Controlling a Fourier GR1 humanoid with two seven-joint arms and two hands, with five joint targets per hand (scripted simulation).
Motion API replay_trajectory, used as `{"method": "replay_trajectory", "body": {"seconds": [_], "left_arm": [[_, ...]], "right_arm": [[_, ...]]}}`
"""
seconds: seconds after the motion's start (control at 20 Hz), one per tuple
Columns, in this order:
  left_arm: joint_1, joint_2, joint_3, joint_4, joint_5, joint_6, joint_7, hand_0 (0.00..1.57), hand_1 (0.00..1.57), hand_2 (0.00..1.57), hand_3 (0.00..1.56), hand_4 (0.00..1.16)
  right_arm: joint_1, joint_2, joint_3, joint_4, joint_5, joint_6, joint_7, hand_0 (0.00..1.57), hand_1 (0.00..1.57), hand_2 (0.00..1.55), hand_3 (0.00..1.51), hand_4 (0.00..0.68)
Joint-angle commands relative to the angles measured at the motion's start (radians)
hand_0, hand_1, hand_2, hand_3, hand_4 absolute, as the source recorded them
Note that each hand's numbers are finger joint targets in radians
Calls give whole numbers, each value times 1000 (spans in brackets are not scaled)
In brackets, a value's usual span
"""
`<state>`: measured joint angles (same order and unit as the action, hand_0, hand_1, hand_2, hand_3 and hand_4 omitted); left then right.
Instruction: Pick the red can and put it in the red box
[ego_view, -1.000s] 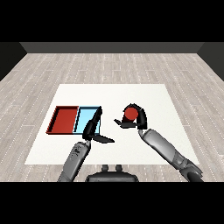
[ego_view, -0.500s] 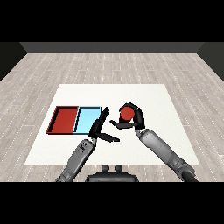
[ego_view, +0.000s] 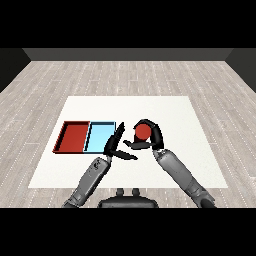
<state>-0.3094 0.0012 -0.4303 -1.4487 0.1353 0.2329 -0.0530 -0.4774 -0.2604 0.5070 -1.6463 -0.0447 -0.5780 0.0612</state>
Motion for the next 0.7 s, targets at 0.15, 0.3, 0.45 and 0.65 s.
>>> {"method": "replay_trajectory", "body": {"seconds": [0.15, 0.3, 0.45, 0.65], "left_arm": [[-4, -1, -35, 12, -20, 48, 17, 0, 0, 0, 0, 0], [42, -1, 15, -22, -3, -22, 18, 0, 0, 0, 0, 0], [-26, -1, 73, 34, 20, -44, 9, 0, 0, 0, 0, 0], [-42, -1, 90, 50, 33, -43, 30, 0, 0, 0, 0, 0]], "right_arm": [[20, 91, -86, 7, 59, 108, 6, 1463, 1463, 1430, 1369, 565], [22, 150, -74, 16, 117, 118, 3, 1482, 1482, 1442, 1373, 547], [16, 172, -65, -33, 152, 122, 63, 1490, 1490, 1446, 1371, 563], [3, 257, -16, 11, 205, 75, 60, 1470, 1470, 1430, 1372, 546]]}}
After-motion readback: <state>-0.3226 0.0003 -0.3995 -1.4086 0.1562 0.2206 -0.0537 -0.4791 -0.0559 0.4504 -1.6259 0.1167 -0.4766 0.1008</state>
